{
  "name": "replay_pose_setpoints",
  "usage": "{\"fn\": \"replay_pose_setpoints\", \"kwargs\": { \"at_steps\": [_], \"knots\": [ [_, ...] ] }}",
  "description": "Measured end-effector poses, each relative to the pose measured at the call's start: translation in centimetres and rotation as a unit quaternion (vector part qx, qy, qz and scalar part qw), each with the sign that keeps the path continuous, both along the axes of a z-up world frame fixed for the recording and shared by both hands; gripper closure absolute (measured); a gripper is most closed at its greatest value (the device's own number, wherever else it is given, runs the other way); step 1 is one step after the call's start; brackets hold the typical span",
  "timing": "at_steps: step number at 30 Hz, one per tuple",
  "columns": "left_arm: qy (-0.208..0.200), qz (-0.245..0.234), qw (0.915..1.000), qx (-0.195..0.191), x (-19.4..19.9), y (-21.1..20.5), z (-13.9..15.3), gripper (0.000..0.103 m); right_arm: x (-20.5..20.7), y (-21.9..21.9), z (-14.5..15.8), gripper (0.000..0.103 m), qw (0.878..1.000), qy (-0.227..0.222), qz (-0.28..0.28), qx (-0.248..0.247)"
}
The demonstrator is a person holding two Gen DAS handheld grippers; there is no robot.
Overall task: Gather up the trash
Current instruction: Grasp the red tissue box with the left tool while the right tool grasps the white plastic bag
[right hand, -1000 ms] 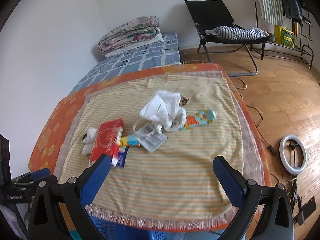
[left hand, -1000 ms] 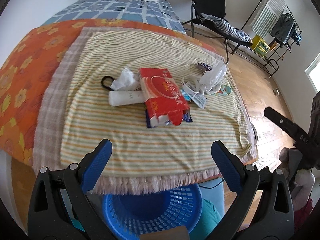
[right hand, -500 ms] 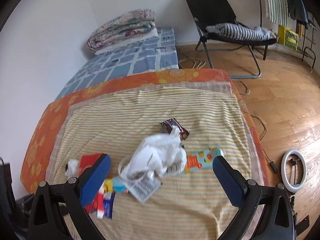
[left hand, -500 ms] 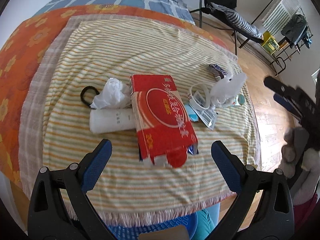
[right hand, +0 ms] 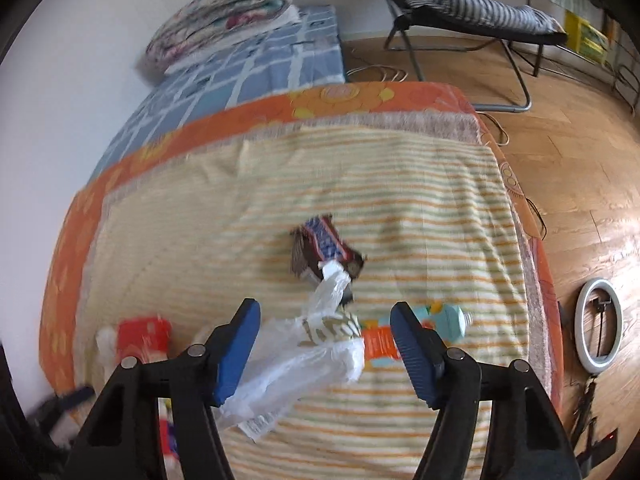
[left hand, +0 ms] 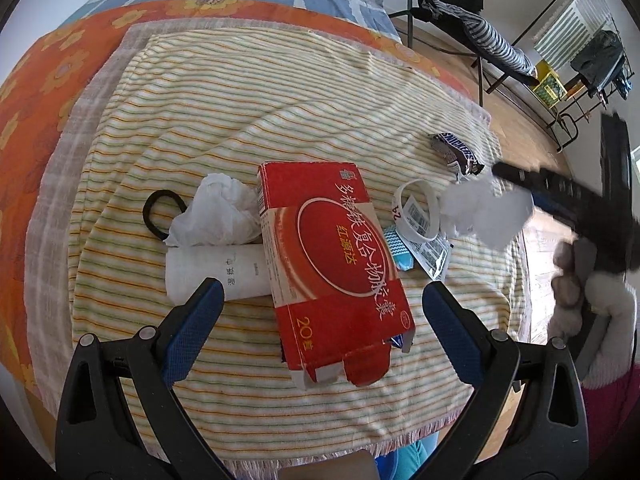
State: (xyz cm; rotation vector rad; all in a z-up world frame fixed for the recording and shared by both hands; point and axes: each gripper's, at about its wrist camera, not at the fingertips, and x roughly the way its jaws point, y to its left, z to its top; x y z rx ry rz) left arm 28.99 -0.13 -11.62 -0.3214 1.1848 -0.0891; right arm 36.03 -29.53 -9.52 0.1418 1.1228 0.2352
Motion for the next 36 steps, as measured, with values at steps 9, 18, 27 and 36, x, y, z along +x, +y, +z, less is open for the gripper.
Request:
{"fn": "replay_pose_setpoints", "kwargs": {
  "at_steps": [9, 18, 27, 36],
  "knots": [
    [0.008, -0.014, 0.9999, -0.006, 1.1, -1.4, -0.5, 0.002, -4.8, -1.2, -1.8, 0.032, 0.998, 0.031, 0.045, 0.007],
    [0.023, -0.021, 0.9979, 0.058, 2.9, -2.9, -1.5, 0.002, -5.9, -2.8, -1.7, 0.017, 0.999, 0.029, 0.03, 0.03],
    [0.045, -0.017, 0.9957, 0.079, 3.3, -3.4, -3.4, 0.002, -5.5, -1.5, -2.5, 0.012, 0.998, 0.04, 0.042, 0.024],
    [0.041, -0.014, 0.9962, 0.076, 3.1, -3.0, -3.6, 0.012, -5.2, 0.0, -4.4, 0.011, 0.998, 0.049, 0.049, -0.002]
  ]
}}
